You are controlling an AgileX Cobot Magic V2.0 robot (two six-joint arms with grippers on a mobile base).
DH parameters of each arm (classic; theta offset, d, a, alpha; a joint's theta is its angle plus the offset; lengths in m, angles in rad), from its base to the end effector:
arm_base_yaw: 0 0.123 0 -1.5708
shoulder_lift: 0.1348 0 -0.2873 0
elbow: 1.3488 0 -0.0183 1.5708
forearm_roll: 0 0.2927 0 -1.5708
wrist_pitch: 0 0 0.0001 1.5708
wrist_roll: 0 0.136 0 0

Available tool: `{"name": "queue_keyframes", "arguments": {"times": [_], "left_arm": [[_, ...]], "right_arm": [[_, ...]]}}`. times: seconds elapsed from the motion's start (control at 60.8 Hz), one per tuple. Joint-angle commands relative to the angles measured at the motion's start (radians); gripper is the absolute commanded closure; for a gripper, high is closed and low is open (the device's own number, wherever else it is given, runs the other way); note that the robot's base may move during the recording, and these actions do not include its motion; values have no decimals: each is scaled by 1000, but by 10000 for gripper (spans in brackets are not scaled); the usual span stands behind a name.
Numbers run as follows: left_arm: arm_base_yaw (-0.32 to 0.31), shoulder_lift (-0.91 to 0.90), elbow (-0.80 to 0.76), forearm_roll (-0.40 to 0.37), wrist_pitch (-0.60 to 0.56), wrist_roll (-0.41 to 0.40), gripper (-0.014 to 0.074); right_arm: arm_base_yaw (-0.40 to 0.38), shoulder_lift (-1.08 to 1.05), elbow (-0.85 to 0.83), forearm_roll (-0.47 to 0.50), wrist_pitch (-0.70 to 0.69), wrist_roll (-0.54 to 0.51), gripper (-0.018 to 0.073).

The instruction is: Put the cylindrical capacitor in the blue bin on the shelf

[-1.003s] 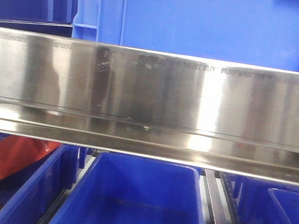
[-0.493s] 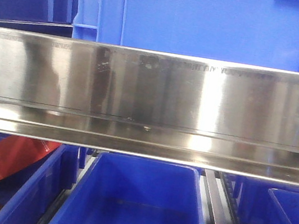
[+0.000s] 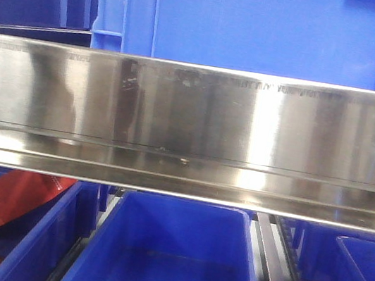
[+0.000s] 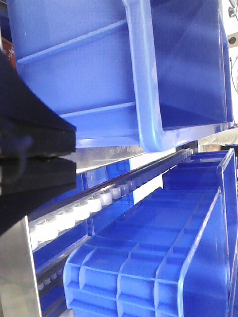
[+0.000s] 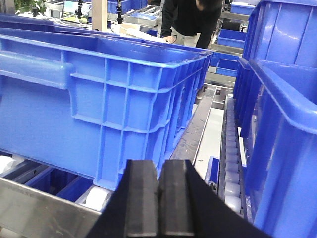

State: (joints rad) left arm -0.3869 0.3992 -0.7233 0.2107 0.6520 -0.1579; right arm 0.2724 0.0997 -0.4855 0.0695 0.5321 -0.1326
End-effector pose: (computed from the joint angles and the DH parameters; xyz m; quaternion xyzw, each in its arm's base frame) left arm 0.1408 -0.0387 0.3722 0.1156 0.7744 -0.0671 0.6184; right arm 0.1032 0.0338 0.3314 -0.1368 0.7143 0.0812 0.6815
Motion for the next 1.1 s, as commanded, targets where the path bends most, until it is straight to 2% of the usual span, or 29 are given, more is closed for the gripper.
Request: {"name": "queue_keyframes", "arguments": {"times": [0.0, 0.345, 0.444, 0.526, 0.641, 0.756, 0.838, 0.97, 1.085], "left_arm": [[3, -4, 4, 2, -22, -8, 689], [3, -4, 4, 0, -22, -8, 689], [24, -6, 14, -59, -25, -8, 689], [78, -32, 45, -99, -46, -1, 689], [183, -98, 144, -132, -132, 1, 689], [270, -184, 287, -176, -298, 90, 689], [314, -249, 405, -189, -419, 104, 689], [330, -350, 554, -197, -519, 104, 689], [330, -399, 670, -197, -560, 104, 689]], "right_arm": [[-4, -2, 4, -10, -27, 3, 721], [-4, -2, 4, -10, -27, 3, 721], [-4, -2, 4, -10, -29, 3, 721], [-4, -2, 4, -10, -29, 3, 721], [-4, -2, 4, -10, -32, 3, 721], [-4, -2, 4, -10, -32, 3, 721], [-4, -2, 4, -10, -32, 3, 721], [-4, -2, 4, -10, -32, 3, 721], [-4, -2, 4, -10, -32, 3, 721]]}}
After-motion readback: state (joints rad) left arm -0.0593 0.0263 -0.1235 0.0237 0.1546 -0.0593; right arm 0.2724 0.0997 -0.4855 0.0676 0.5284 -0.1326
